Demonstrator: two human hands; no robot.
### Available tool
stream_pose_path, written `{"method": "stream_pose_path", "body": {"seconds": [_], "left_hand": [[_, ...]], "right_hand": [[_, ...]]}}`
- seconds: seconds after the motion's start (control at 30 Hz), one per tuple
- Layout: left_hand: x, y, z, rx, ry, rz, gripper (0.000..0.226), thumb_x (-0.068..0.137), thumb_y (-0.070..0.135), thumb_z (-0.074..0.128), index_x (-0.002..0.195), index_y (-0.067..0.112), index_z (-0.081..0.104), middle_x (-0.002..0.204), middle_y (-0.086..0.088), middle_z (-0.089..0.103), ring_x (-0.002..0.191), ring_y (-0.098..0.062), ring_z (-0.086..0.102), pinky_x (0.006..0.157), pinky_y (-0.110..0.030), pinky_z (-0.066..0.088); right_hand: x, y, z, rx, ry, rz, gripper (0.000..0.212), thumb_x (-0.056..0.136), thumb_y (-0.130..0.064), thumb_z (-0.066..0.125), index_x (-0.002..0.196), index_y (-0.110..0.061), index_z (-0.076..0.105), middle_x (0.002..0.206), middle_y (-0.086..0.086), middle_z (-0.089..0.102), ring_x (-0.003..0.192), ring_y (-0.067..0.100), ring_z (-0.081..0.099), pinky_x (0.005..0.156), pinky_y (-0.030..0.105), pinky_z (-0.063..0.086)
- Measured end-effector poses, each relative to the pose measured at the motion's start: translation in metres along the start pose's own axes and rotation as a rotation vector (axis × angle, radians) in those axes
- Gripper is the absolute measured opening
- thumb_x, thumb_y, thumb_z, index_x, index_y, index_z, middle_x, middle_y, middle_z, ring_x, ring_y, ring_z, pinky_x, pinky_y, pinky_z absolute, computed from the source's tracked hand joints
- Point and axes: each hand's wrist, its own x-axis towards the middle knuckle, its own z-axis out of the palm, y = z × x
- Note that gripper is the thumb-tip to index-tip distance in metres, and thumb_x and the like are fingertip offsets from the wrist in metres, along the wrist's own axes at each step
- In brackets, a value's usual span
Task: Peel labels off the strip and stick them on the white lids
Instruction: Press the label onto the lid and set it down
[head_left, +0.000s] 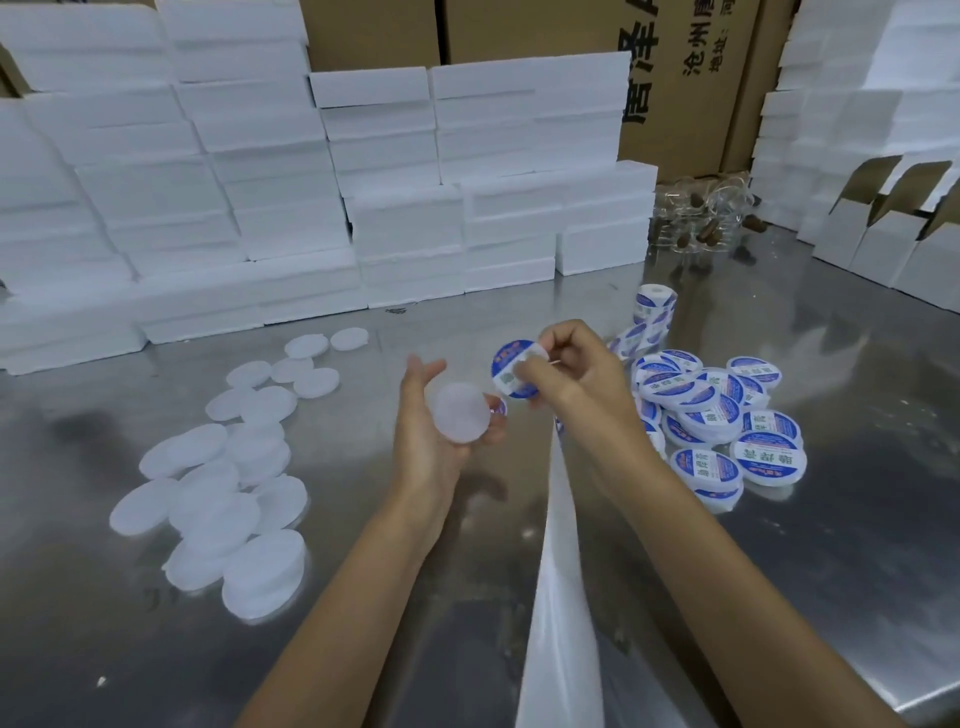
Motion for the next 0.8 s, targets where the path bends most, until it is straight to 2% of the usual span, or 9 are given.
{"method": "stream_pose_path", "body": {"seconds": [0.07,0.1,0.17,0.23,0.33,0.43,0.53,0.67,0.8], "left_hand": [[0.003,0.008,-0.005,-0.083,-0.018,-0.018,0.059,0.103,0.056,0.034,0.127,0.006,0.055,0.111,-0.026,0.068,0.087,-0.039,0.067,0.086,-0.053,0.052],[0.002,0.010,-0.009,-0.107,-0.048,-0.025,0.065,0.103,0.058,0.031,0.129,0.003,0.055,0.116,-0.028,0.067,0.091,-0.038,0.067,0.088,-0.052,0.051],[0.002,0.013,-0.014,-0.151,-0.102,-0.037,0.066,0.101,0.061,0.030,0.124,0.006,0.059,0.109,-0.023,0.071,0.092,-0.034,0.070,0.086,-0.045,0.053],[0.003,0.015,-0.015,-0.155,-0.149,-0.040,0.063,0.100,0.062,0.031,0.117,0.010,0.062,0.101,-0.016,0.070,0.089,-0.030,0.070,0.083,-0.038,0.054],[0.001,0.015,-0.012,-0.119,-0.177,-0.026,0.063,0.100,0.062,0.031,0.114,0.010,0.063,0.098,-0.015,0.068,0.086,-0.027,0.070,0.083,-0.036,0.052],[-0.001,0.015,-0.008,-0.069,-0.178,-0.002,0.061,0.101,0.059,0.030,0.114,0.009,0.062,0.103,-0.017,0.065,0.086,-0.027,0.069,0.081,-0.034,0.051],[-0.002,0.015,-0.006,-0.013,-0.161,0.022,0.059,0.102,0.057,0.029,0.117,0.008,0.060,0.102,-0.016,0.062,0.088,-0.027,0.066,0.078,-0.033,0.050],[-0.004,0.014,-0.003,0.066,-0.165,0.040,0.058,0.103,0.054,0.028,0.117,0.007,0.059,0.107,-0.018,0.064,0.095,-0.028,0.065,0.085,-0.035,0.050],[-0.004,0.012,-0.002,0.097,-0.185,0.075,0.053,0.103,0.051,0.032,0.112,0.007,0.060,0.095,-0.012,0.067,0.089,-0.022,0.067,0.079,-0.029,0.053]], "right_hand": [[0.000,0.000,0.016,0.029,-0.050,0.043,0.019,0.083,0.002,0.066,0.086,-0.012,0.054,0.083,0.007,0.062,0.064,0.011,0.062,0.053,0.027,0.053],[-0.001,0.003,0.022,0.024,-0.061,0.060,0.020,0.082,0.003,0.067,0.087,-0.012,0.055,0.085,0.008,0.062,0.067,0.013,0.063,0.053,0.032,0.055],[-0.005,0.008,0.030,-0.014,-0.062,0.068,0.021,0.081,0.002,0.069,0.090,-0.011,0.055,0.089,0.009,0.063,0.074,0.018,0.063,0.068,0.045,0.059],[-0.006,0.012,0.034,-0.031,-0.065,0.055,0.022,0.081,0.002,0.070,0.090,-0.012,0.056,0.089,0.005,0.063,0.070,0.013,0.061,0.076,0.046,0.059],[-0.005,0.015,0.034,-0.069,-0.069,0.032,0.023,0.080,0.000,0.072,0.089,-0.015,0.056,0.087,0.000,0.063,0.062,0.007,0.057,0.075,0.043,0.059],[-0.005,0.017,0.034,-0.098,-0.055,0.014,0.024,0.080,-0.002,0.073,0.087,-0.017,0.055,0.089,0.001,0.065,0.061,0.005,0.056,0.072,0.039,0.059],[-0.005,0.020,0.035,-0.103,-0.047,-0.001,0.026,0.079,-0.001,0.073,0.084,-0.019,0.054,0.085,-0.001,0.064,0.063,0.008,0.057,0.069,0.035,0.057],[-0.005,0.022,0.035,-0.117,-0.049,-0.020,0.025,0.079,-0.003,0.073,0.086,-0.017,0.055,0.085,-0.001,0.064,0.064,0.010,0.058,0.067,0.034,0.056],[-0.005,0.024,0.035,-0.185,-0.029,-0.054,0.025,0.079,-0.008,0.075,0.087,-0.019,0.055,0.083,-0.005,0.065,0.068,0.019,0.059,0.066,0.032,0.053]]}}
